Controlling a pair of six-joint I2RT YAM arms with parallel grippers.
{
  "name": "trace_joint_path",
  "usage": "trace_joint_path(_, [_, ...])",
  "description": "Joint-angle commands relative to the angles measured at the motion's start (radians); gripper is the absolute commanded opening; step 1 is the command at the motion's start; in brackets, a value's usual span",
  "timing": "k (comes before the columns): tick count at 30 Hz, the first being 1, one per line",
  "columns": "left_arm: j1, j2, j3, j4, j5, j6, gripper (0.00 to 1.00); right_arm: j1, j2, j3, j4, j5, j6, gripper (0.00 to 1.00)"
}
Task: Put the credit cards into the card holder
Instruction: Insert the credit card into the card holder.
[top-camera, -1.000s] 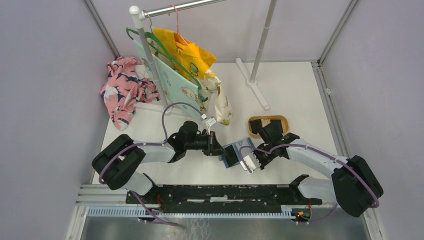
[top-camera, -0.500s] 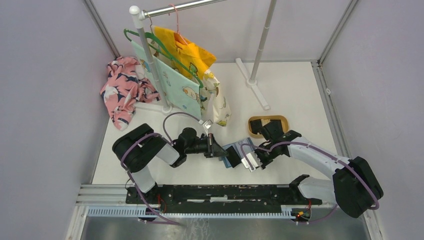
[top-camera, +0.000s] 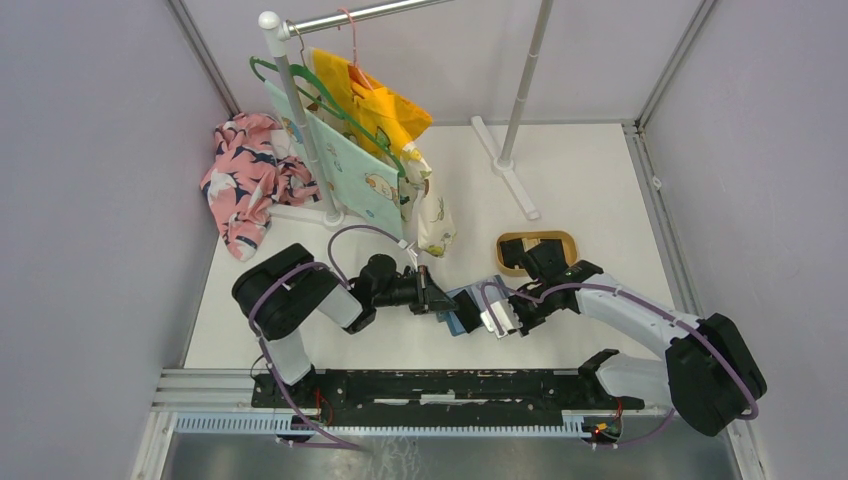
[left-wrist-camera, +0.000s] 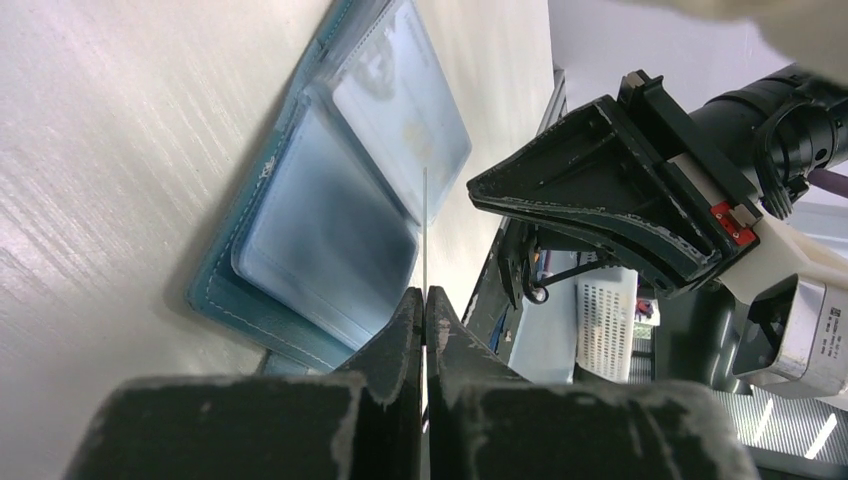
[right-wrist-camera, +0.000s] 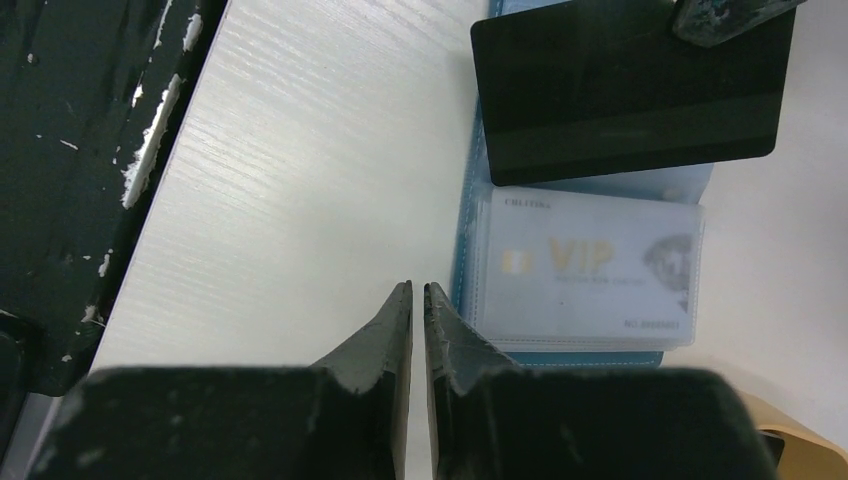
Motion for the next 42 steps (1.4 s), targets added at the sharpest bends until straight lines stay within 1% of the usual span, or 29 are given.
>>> trace_joint_path(1, [0.006,0.014,0.03,0.057,-0.019,-0.037,0.02,-0.006,-0.028,0.039,0.021,-0.028,0.027,0.13])
trace_joint_path(3, [0.006,0.021,0.03,0.06,-0.022,-0.039,0.02,-0.005,-0.037,0.034,0.041,-0.036,0.043,0.14])
trace_joint_path(6, [0.008,0.036,0.033,0.074,-0.023,-0.048,0.02,-0.006,-0.05,0.013,0.115,-0.028,0.111,0.14])
trace_joint_path(9, [0.011,0.059,0.031,0.09,-0.023,-0.058,0.02,-0.005,-0.049,-0.003,0.191,-0.009,0.195,0.12])
trace_joint_path(13, [0.021,0.097,0.018,0.147,-0.02,-0.086,0.02,-0.005,-0.047,-0.03,0.288,0.048,0.285,0.1])
trace_joint_path(16, [0.024,0.113,0.017,0.164,-0.02,-0.096,0.02,-0.002,-0.026,-0.047,0.326,0.103,0.313,0.1])
trace_joint_path(21, [0.033,0.11,0.012,0.146,-0.025,-0.09,0.02,0.003,0.019,-0.039,0.319,0.168,0.315,0.1])
trace_joint_path(30, [0.037,0.082,0.033,0.018,-0.014,-0.051,0.02,0.007,0.046,-0.03,0.301,0.175,0.308,0.1])
trace_joint_path(42, [0.036,0.103,0.062,0.005,-0.019,-0.064,0.02,0.009,0.05,-0.029,0.298,0.169,0.31,0.1])
